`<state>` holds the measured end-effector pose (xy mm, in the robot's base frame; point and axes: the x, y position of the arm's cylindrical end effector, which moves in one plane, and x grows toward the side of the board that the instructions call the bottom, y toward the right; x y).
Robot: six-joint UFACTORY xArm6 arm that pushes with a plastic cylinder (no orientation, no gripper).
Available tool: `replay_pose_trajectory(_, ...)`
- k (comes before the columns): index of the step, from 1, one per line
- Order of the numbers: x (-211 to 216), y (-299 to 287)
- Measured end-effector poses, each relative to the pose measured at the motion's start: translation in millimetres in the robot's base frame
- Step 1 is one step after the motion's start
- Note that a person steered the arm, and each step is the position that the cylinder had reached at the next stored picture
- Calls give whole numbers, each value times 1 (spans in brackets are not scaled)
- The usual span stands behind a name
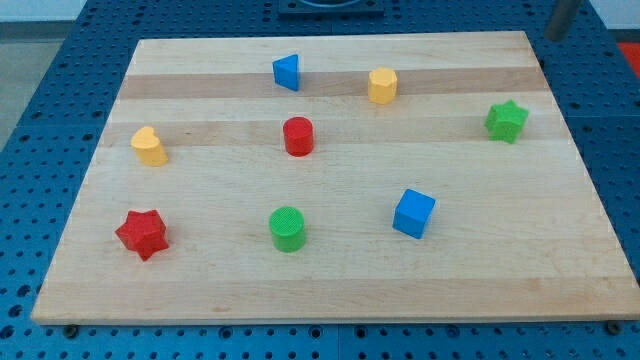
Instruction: Point your arm at yellow hexagon
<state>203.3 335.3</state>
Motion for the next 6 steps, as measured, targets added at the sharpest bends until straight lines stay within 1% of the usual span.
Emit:
replay_pose_trajectory(1,0,0)
replay_pose_trajectory(2,0,-47)
replay_pose_trajectory(3,0,-133)
replay_pose_trajectory(4,42,-187)
replay_pose_trajectory(5,96,-213)
replay_pose_trajectory(6,118,-213)
